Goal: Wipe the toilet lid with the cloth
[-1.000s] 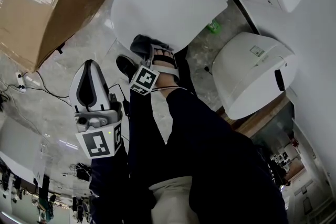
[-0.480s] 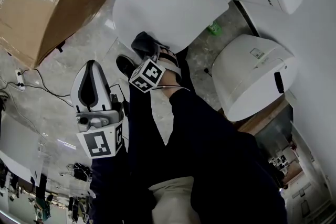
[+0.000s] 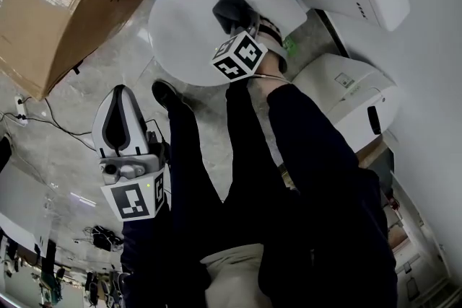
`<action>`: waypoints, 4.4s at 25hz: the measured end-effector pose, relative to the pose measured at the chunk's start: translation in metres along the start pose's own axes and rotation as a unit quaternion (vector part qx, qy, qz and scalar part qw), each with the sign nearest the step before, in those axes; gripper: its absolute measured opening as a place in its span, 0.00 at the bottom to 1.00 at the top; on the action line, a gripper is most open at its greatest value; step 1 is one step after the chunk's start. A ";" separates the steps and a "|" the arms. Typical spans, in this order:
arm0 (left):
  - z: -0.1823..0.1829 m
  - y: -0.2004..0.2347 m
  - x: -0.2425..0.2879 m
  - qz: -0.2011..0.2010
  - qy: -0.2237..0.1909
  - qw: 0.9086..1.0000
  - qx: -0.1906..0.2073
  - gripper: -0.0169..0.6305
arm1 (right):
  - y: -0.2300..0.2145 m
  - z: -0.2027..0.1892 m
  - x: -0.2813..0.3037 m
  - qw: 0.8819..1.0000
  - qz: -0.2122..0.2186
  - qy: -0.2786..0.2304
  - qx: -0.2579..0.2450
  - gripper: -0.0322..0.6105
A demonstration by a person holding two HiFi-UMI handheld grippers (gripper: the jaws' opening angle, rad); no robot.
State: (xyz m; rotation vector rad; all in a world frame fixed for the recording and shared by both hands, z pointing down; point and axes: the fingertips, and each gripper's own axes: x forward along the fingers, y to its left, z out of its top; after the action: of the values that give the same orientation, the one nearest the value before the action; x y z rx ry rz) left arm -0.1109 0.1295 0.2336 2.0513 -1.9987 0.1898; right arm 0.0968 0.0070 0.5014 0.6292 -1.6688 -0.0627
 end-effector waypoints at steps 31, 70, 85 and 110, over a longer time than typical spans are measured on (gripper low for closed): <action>-0.013 0.014 0.012 0.035 0.020 0.999 -0.023 0.05 | -0.106 0.034 0.068 0.979 -0.104 0.029 -0.171 0.15; -0.022 0.063 -0.050 0.058 0.004 0.998 -0.034 0.05 | 0.186 0.063 -0.021 0.983 0.065 -0.015 -0.172 0.15; -0.022 0.044 -0.031 0.038 0.012 0.999 -0.014 0.05 | 0.196 0.079 -0.040 0.972 0.217 -0.075 -0.051 0.15; -0.024 0.021 -0.005 0.074 0.021 0.997 -0.033 0.05 | -0.148 0.112 0.096 0.965 -0.121 -0.006 -0.232 0.15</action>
State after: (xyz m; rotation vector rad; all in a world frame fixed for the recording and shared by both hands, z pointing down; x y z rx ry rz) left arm -0.1294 0.1404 0.2569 1.8461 -2.1020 0.1930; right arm 0.0414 -0.1941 0.5070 0.4685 -1.5078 -0.6182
